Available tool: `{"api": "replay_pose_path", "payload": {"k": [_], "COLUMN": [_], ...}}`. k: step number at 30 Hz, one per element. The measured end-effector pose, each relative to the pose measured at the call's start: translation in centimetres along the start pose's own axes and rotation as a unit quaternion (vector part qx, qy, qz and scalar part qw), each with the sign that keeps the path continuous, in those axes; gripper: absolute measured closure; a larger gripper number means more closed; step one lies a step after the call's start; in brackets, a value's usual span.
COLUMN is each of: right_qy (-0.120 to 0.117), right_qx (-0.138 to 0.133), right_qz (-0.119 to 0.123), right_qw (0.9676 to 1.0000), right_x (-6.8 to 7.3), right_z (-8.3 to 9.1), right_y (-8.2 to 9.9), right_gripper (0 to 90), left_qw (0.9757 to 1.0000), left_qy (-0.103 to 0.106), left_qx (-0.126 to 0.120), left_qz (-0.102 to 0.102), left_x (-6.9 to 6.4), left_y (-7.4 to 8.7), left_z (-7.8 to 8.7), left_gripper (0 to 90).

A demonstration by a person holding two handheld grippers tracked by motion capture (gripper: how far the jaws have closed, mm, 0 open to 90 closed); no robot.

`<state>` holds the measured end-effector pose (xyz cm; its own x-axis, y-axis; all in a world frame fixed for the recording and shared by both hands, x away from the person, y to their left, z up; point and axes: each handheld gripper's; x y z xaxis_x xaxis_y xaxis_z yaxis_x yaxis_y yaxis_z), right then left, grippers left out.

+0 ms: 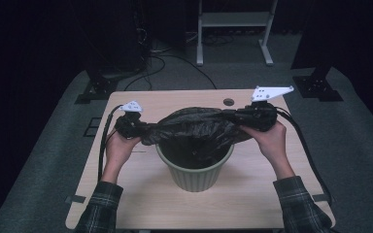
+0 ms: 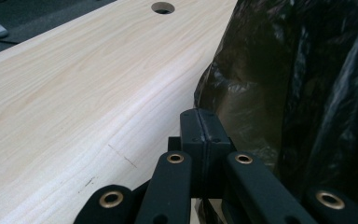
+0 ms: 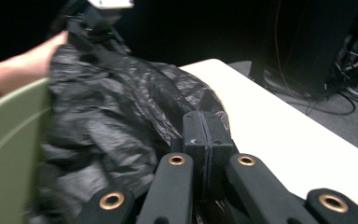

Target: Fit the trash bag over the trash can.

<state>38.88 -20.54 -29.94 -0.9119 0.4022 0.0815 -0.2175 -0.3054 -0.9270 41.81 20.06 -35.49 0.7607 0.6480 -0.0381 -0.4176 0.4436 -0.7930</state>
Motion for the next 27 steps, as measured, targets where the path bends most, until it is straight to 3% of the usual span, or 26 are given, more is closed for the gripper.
{"api": "replay_pose_path", "payload": {"k": [7, 14, 23, 27], "right_qy": [-0.029, -0.067, -0.123, -0.142], "right_qx": [-0.016, -0.017, -0.023, -0.005], "right_qz": [0.024, 0.031, 0.019, 0.022], "right_qw": [0.9992, 0.9971, 0.9920, 0.9896], "right_x": [3.7, 7.3, 9.9, 11.2], "right_z": [2.2, 3.1, 3.4, 2.8], "right_y": [0.2, 2.2, 4.9, 5.9], "right_gripper": [89.7, 89.8, 89.8, 89.8], "left_qw": [1.0000, 1.0000, 1.0000, 1.0000], "left_qy": [-0.002, -0.003, -0.005, -0.004], "left_qx": [-0.001, 0.001, 0.003, 0.004], "left_qz": [0.001, 0.003, 0.004, 0.004], "left_x": [-0.1, -0.1, 0.0, -0.1], "left_y": [-0.1, -0.1, 0.0, 0.0], "left_z": [0.2, 0.3, 0.6, 0.5], "left_gripper": [89.9, 89.9, 89.9, 89.9]}}
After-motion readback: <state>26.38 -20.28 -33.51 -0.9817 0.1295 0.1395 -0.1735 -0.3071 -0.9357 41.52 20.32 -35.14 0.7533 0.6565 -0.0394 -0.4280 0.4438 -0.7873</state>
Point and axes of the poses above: each handheld gripper's, and its own axes: z roughly backward along the jaws, y roughly out of its underside, x roughly to its left, and after that the axes turned 5 degrees about -y, right-handed
